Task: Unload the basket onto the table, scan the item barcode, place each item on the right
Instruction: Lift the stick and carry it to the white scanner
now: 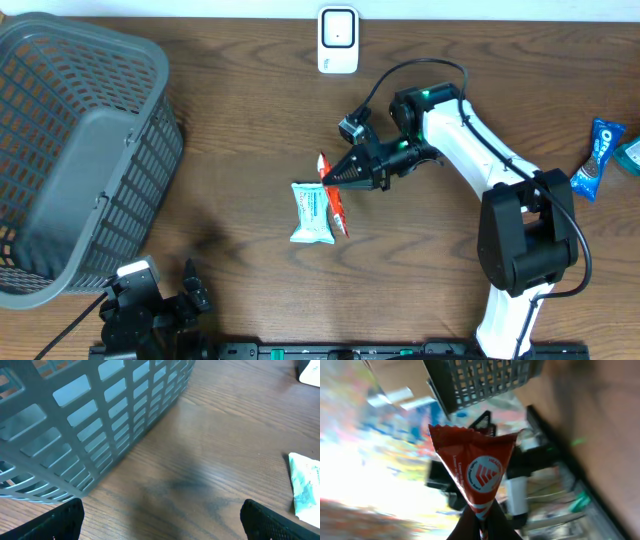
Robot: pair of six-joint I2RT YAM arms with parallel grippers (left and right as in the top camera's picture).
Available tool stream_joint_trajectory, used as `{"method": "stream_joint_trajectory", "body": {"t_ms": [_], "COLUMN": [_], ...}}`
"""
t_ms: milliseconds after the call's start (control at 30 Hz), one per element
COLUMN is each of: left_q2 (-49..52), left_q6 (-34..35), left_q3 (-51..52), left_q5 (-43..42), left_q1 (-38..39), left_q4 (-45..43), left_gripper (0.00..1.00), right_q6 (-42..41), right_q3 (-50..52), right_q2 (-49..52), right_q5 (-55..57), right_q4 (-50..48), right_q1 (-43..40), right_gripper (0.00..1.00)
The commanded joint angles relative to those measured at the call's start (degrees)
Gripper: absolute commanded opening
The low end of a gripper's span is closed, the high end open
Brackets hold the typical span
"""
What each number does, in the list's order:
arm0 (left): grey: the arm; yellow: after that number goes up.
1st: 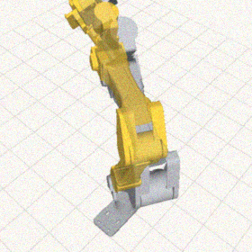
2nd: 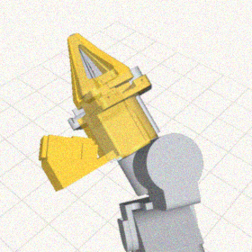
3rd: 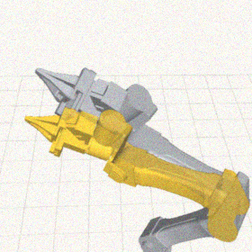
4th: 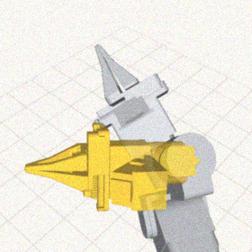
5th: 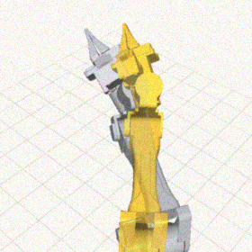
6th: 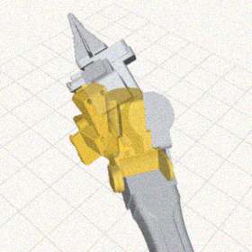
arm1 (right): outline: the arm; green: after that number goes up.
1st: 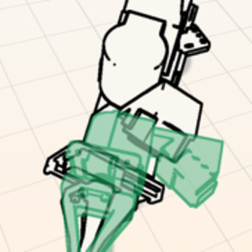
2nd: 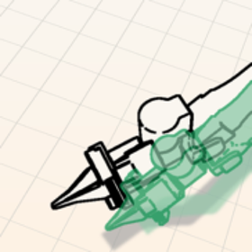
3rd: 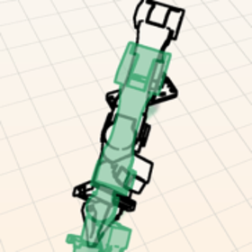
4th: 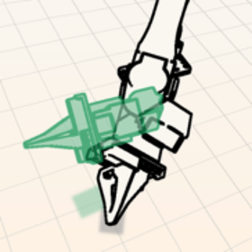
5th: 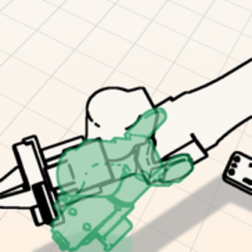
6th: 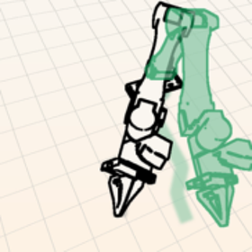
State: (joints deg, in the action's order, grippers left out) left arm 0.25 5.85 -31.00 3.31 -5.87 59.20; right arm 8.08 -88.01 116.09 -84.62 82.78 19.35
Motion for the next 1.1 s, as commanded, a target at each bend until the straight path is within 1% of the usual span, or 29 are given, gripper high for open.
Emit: {"method": "stream_joint_trajectory", "body": {"t_ms": [0,100,300,367,400,467,533,600,667,700,800,867,933,1067], "left_q2": [0.0,0.0,0.0,0.0,0.0,0.0,0.0,0.0,0.0,0.0,0.0,0.0,0.0,0.0], "left_q6": [0.3,0.3,0.3,0.3,0.3,0.3,0.3,0.3,0.3,0.3,0.3,0.3,0.3,0.3], "left_q3": [0.2,0.2,0.2,0.2,0.2,0.2,0.2,0.2,0.2,0.2,0.2,0.2,0.2,0.2], "left_q5": [0.1,0.1,0.1,0.1,0.1,0.1,0.1,0.1,0.1,0.1,0.1,0.1,0.1,0.1], "left_q1": [0.2,0.2,0.2,0.2,0.2,0.2,0.2,0.2,0.2,0.2,0.2,0.2,0.2,0.2], "left_q4": [0.0,0.0,0.0,0.0,0.0,0.0,0.0,0.0,0.0,0.0,0.0,0.0,0.0,0.0], "left_gripper": [1.0,1.0,1.0,1.0,1.0,1.0,1.0,1.0,1.0,1.0,1.0,1.0,1.0,1.0], "right_q6": [-10.0,-10.0,-9.6,-8.5,-10.6,-21.2,-34.9,-41.1,-49.6,-59.3,-71.8,-78.2,-82.3,-86.4], "right_q3": [0.3,0.3,0.3,0.2,-0.3,-0.9,-2.4,-3.9,-5.7,-7.5,-9.2,-9.6,-9.6,-9.7], "right_q2": [-0.3,-0.3,-0.3,-0.3,-0.3,-0.3,-0.4,-0.4,-0.4,-0.4,-0.4,-0.4,-0.2,1.0], "right_q5": [-4.9,-4.9,-4.2,-1.9,3.0,14.8,33.3,43.1,51.1,56.0,62.2,67.3,72.4,77.2], "right_q4": [2.5,4.4,4.1,0.5,-5.7,-13.7,-19.6,-21.0,-21.4,-22.2,-26.9,-32.4,-37.6,-47.8], "right_q1": [0.2,0.1,-0.2,-0.2,-0.2,-0.3,-0.3,0.0,0.0,-0.2,-0.4,-0.3,-0.2,-0.5], "right_gripper": [0.01,0.01,0.01,0.01,0.01,0.01,0.01,0.01,0.01,0.01,0.01,0.02,0.02,0.02]}}
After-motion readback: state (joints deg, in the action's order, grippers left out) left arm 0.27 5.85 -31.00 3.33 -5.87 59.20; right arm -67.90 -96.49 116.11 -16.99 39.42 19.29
